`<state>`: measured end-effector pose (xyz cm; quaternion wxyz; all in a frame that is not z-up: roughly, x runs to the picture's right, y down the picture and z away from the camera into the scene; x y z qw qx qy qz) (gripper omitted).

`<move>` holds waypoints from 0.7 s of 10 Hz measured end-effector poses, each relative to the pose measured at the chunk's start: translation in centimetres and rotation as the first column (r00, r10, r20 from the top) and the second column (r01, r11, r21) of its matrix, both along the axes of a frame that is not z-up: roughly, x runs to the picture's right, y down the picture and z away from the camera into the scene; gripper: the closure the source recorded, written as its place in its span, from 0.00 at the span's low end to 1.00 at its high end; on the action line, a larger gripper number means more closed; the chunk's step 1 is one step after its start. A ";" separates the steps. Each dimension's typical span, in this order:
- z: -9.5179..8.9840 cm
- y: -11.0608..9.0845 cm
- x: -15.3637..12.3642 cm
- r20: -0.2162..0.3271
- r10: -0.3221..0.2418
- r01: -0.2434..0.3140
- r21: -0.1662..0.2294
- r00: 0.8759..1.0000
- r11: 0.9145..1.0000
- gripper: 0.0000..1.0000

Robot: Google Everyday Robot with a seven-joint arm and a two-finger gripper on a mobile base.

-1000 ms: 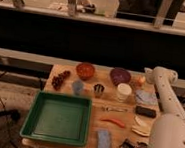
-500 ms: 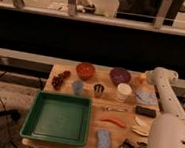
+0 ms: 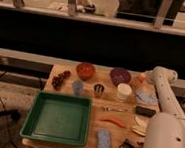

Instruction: Place apple in purple bowl

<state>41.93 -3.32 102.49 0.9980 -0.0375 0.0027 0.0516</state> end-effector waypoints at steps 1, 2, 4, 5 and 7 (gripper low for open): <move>-0.3 0.0 0.0 0.003 0.003 -0.003 -0.004 1.000 1.000 0.60; -0.5 -0.1 0.1 0.006 0.005 -0.005 0.000 1.000 1.000 0.67; -1.0 -0.2 0.1 0.014 0.012 -0.012 0.011 1.000 1.000 0.85; -1.6 -0.4 0.1 0.021 0.018 -0.018 0.018 1.000 1.000 0.97; -2.3 -0.6 0.2 0.027 0.024 -0.025 0.026 0.999 0.999 1.00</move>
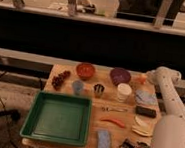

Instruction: Place apple in purple bowl

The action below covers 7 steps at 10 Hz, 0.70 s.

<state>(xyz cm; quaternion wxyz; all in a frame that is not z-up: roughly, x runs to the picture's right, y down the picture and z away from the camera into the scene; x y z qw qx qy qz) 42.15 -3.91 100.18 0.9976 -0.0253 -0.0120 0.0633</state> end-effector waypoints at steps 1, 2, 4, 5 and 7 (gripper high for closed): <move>-0.6 -0.2 0.0 0.008 0.005 -0.005 0.007 1.000 1.000 1.00; -1.5 -0.5 0.0 0.019 0.012 -0.013 0.015 1.000 1.000 1.00; -3.2 -0.9 0.0 0.047 0.020 -0.021 0.027 0.999 0.999 1.00; -3.9 -0.9 -0.3 0.064 0.019 -0.021 0.030 0.998 0.999 1.00; -4.7 -1.1 -1.3 0.103 0.013 -0.017 0.035 0.995 0.999 1.00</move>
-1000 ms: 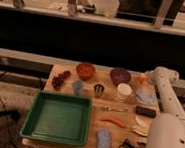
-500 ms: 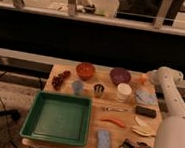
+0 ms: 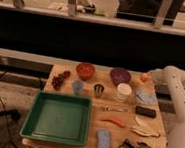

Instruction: Place apple in purple bowl

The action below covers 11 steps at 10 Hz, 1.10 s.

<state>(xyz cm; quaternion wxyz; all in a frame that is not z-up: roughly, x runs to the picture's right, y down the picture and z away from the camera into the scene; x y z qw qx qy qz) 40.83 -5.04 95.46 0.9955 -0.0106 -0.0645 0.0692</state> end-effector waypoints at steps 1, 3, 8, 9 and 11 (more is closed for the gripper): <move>-0.6 -0.2 -0.6 0.026 -0.003 0.003 0.005 1.000 1.000 1.00; -1.3 -0.2 -1.2 0.053 -0.008 0.007 0.010 0.999 1.000 1.00; -2.7 -1.7 -4.3 0.127 -0.043 0.036 0.052 0.991 0.998 1.00; -2.9 -2.0 -4.8 0.139 -0.049 0.041 0.062 0.989 0.997 1.00; -3.2 -2.7 -6.4 0.168 -0.067 0.054 0.082 0.984 0.995 1.00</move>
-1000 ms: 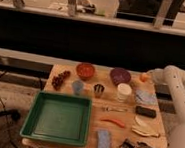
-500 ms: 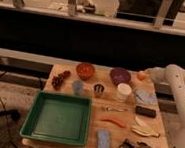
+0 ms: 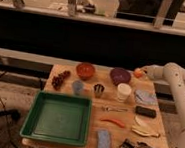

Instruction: Place apple in purple bowl

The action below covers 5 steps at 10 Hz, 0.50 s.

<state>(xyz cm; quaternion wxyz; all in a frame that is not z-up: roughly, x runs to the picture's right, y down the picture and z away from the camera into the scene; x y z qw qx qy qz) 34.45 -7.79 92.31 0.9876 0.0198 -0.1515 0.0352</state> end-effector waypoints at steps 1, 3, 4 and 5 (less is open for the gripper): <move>-0.2 -0.2 -0.5 0.011 -0.005 0.005 0.006 1.000 1.000 1.00; -0.9 -0.3 -1.5 0.042 -0.020 0.019 0.016 0.999 1.000 1.00; -1.5 -0.2 -2.3 0.061 -0.031 0.030 0.023 0.998 0.999 1.00; -1.9 -0.2 -2.6 0.072 -0.039 0.037 0.027 0.997 0.999 1.00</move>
